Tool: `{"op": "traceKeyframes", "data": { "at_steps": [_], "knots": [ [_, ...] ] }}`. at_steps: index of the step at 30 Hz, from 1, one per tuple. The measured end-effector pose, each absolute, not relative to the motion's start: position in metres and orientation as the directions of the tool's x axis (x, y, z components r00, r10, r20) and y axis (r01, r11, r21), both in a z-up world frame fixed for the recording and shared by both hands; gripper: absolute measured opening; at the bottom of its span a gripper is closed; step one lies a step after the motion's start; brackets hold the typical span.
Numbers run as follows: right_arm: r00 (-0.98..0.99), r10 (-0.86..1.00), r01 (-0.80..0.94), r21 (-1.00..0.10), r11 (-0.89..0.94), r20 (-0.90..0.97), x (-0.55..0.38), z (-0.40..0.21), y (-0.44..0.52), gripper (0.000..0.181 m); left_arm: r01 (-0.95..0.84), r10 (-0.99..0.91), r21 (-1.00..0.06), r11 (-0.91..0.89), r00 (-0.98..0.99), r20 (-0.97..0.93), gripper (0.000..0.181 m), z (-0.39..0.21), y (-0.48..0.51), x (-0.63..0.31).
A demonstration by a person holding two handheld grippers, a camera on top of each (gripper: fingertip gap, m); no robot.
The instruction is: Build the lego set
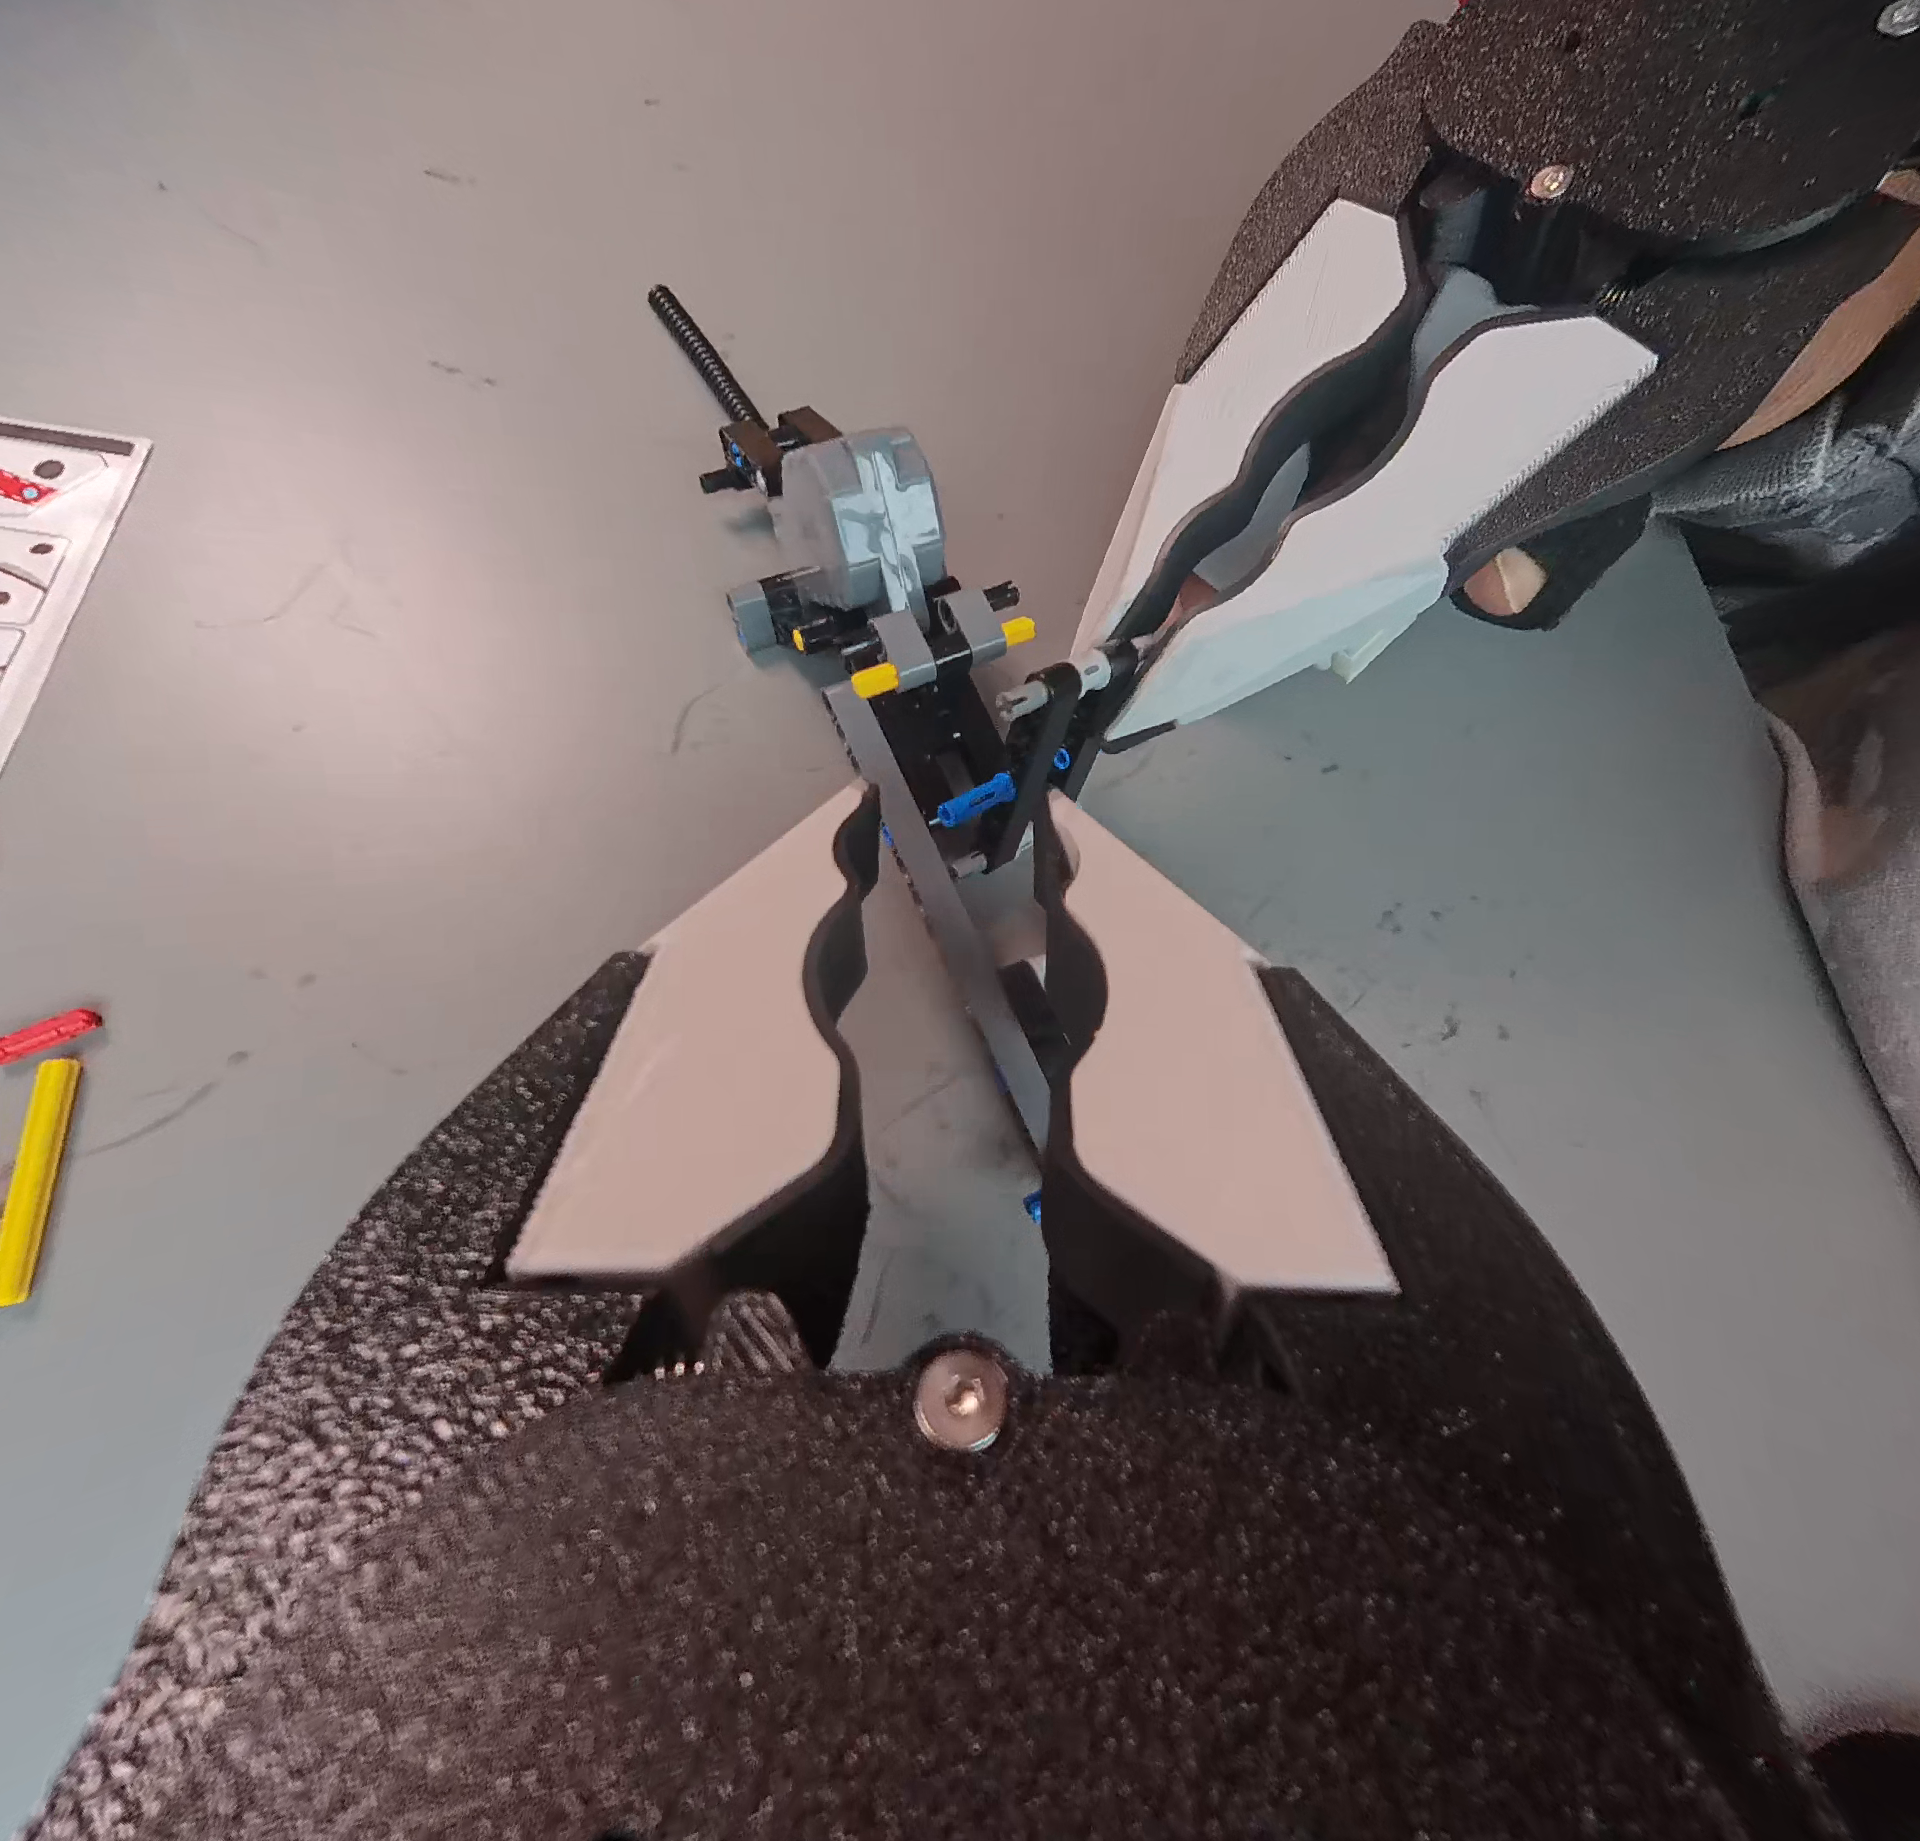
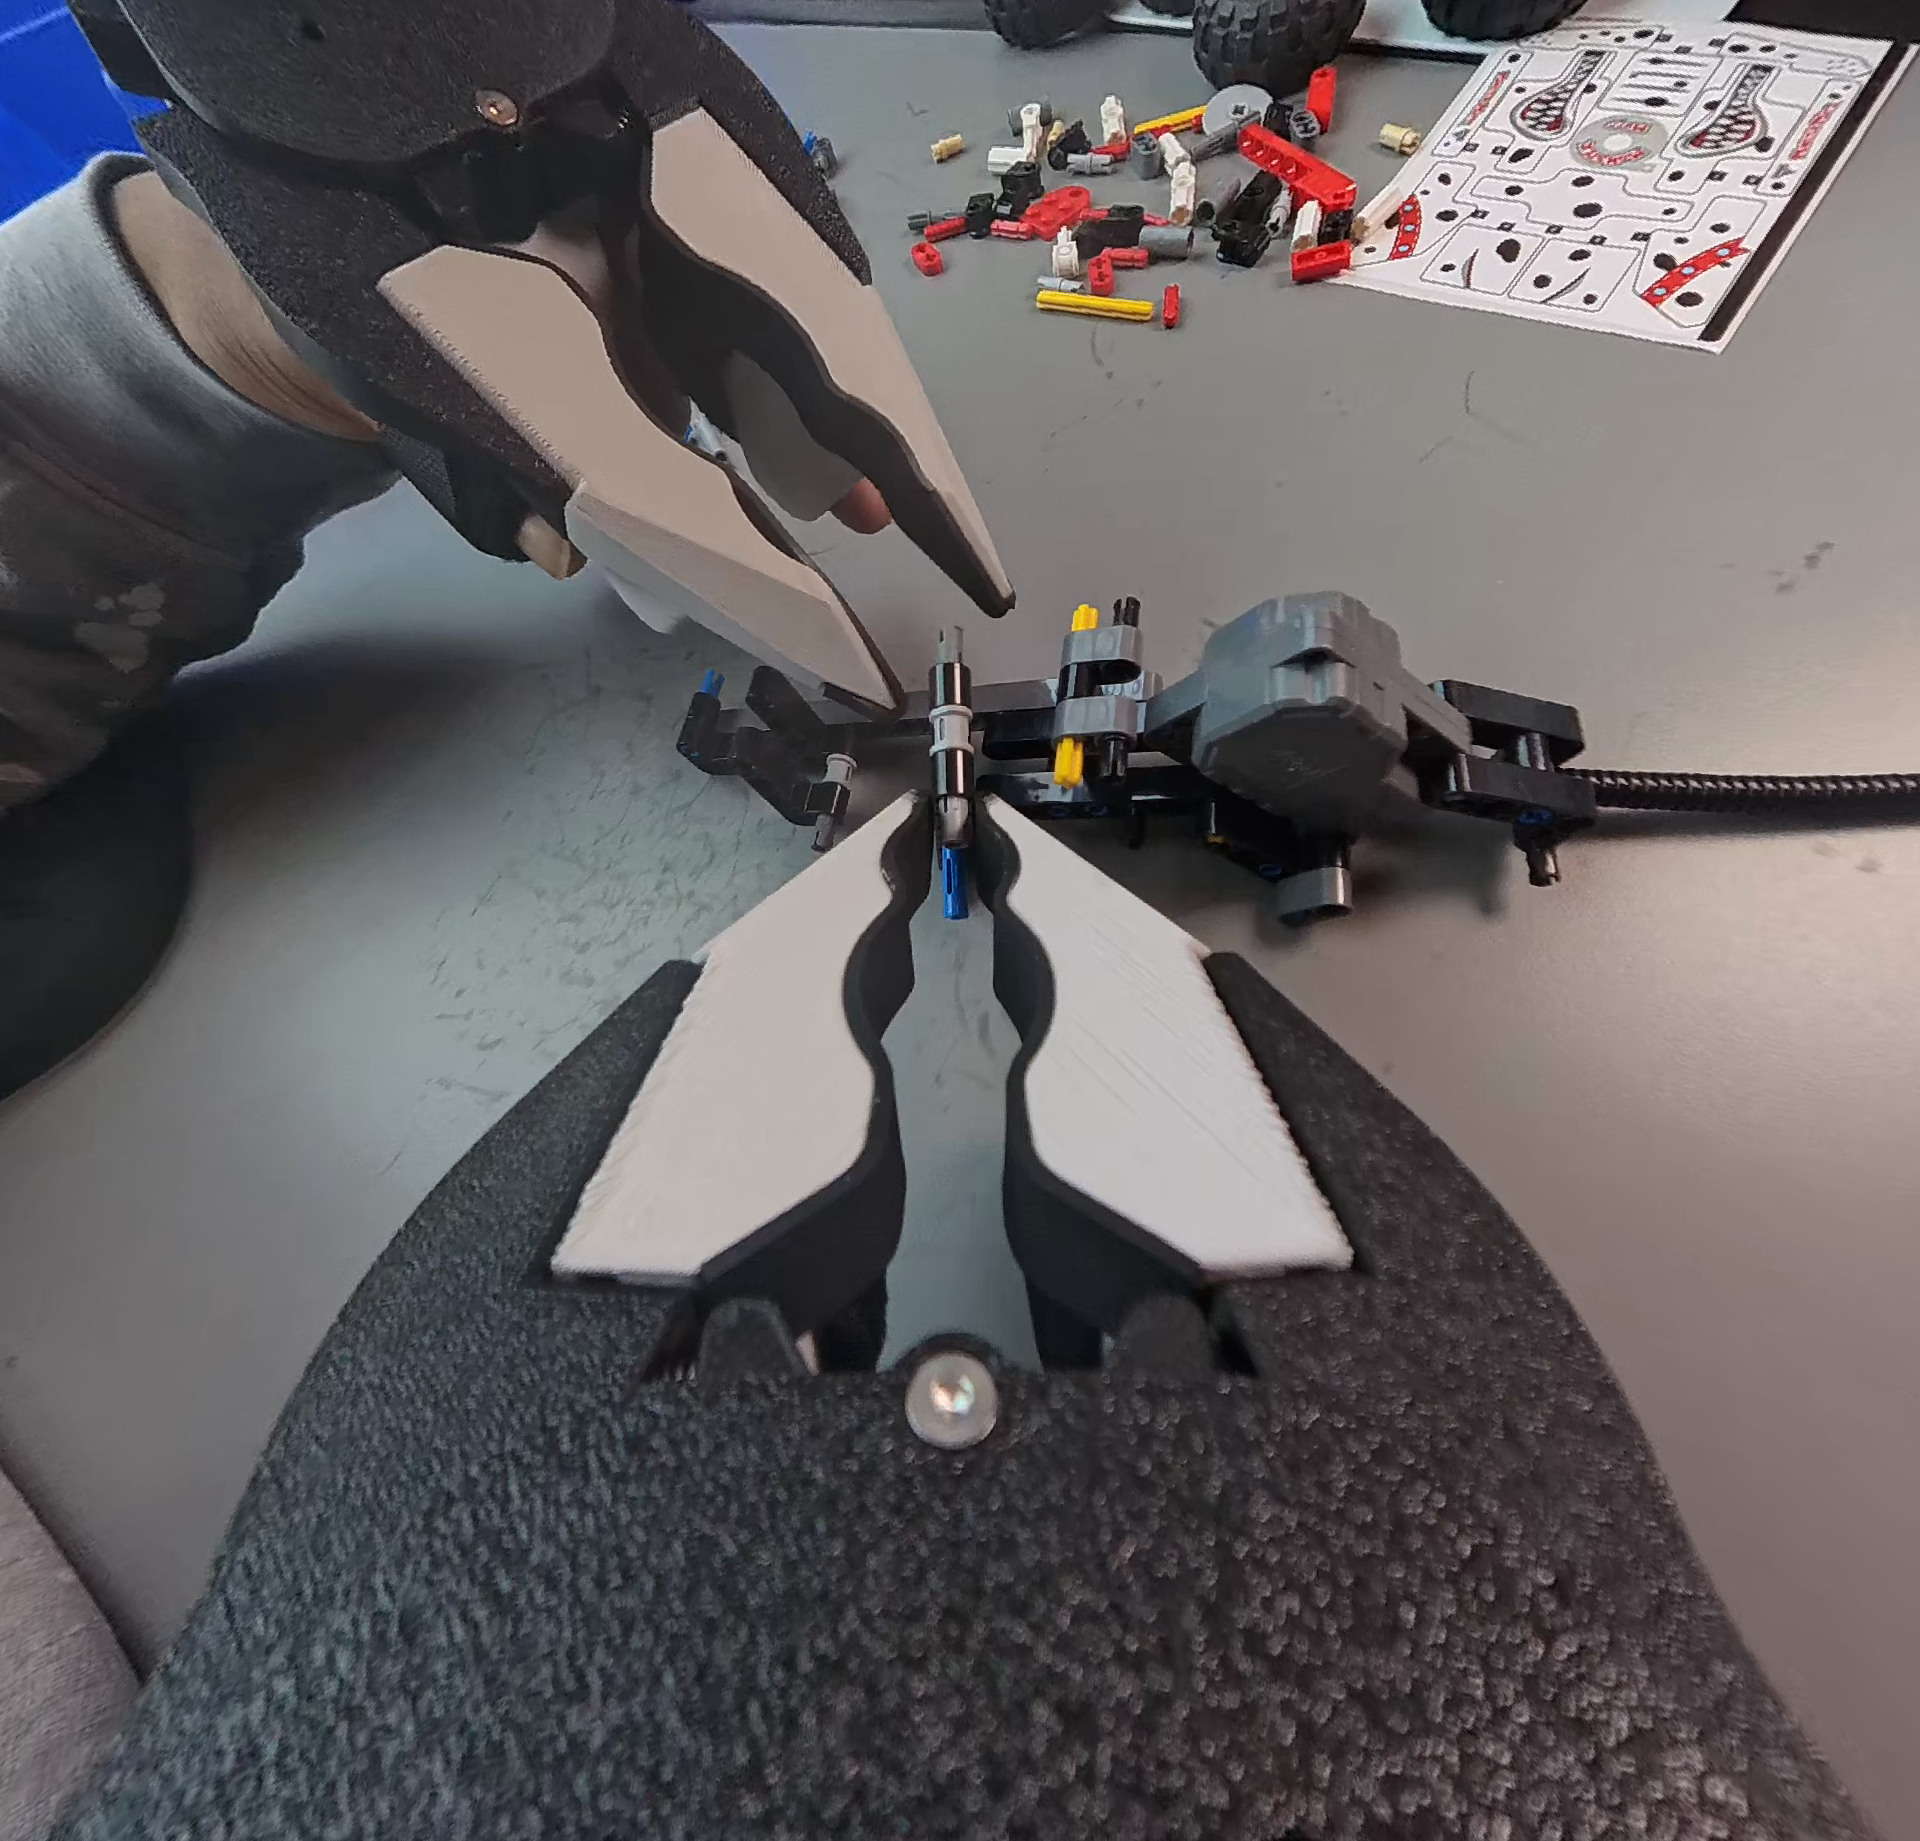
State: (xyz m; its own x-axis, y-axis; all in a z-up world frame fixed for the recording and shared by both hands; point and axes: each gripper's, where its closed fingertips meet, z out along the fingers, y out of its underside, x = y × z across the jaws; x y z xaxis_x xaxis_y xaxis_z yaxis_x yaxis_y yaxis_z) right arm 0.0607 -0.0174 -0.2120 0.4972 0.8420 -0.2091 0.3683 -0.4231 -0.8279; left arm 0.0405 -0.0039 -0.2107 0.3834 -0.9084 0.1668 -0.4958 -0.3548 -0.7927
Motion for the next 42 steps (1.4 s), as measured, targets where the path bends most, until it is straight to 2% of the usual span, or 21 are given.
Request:
{"op": "traceKeyframes", "data": {
  "at_steps": [1,5,9,19,29,31,33,39,42],
  "knots": [
    [0.499,0.843,0.372,-0.829,-0.417,-0.2,0.06,-0.211,-0.017,0.007,-0.495,-0.914,-0.8,-0.339,0.375,0.156,0.033,-0.209,-0.004,0.043],
    [0.505,0.848,0.388,-0.835,-0.39,-0.161,0.059,-0.208,-0.017,0.007,-0.501,-0.932,-0.815,-0.291,0.342,0.122,0.031,-0.207,-0.006,0.053],
    [0.509,0.853,0.41,-0.839,-0.359,-0.116,0.06,-0.208,-0.016,0.007,-0.519,-0.943,-0.813,-0.265,0.317,0.105,0.017,-0.211,-0.009,0.059],
    [0.468,0.877,0.429,-0.838,-0.337,-0.114,0.061,-0.213,-0.02,0.012,-0.494,-0.965,-0.841,-0.22,0.239,0.112,0.012,-0.21,-0.017,0.062],
    [0.365,0.931,0.526,-0.824,-0.21,-0.005,0.053,-0.22,-0.024,0.022,-0.442,-0.973,-0.874,-0.202,0.191,0.129,0.012,-0.199,-0.022,0.062],
    [0.362,0.932,0.534,-0.826,-0.178,0.033,0.051,-0.22,-0.022,0.02,-0.414,-0.973,-0.887,-0.206,0.179,0.143,0.012,-0.194,-0.024,0.062],
    [0.359,0.931,0.534,-0.831,-0.154,0.058,0.049,-0.218,-0.021,0.01,-0.389,-0.973,-0.897,-0.21,0.175,0.152,0.012,-0.189,-0.024,0.063],
    [0.399,0.916,0.498,-0.849,-0.175,0.045,0.052,-0.213,-0.013,0.007,-0.357,-0.953,-0.895,-0.266,0.235,0.19,0.015,-0.184,-0.018,0.061],
    [0.418,0.908,0.49,-0.848,-0.203,0.025,0.055,-0.214,-0.01,0.007,-0.323,-0.93,-0.89,-0.322,0.285,0.233,0.028,-0.177,-0.013,0.055]
  ]
}}
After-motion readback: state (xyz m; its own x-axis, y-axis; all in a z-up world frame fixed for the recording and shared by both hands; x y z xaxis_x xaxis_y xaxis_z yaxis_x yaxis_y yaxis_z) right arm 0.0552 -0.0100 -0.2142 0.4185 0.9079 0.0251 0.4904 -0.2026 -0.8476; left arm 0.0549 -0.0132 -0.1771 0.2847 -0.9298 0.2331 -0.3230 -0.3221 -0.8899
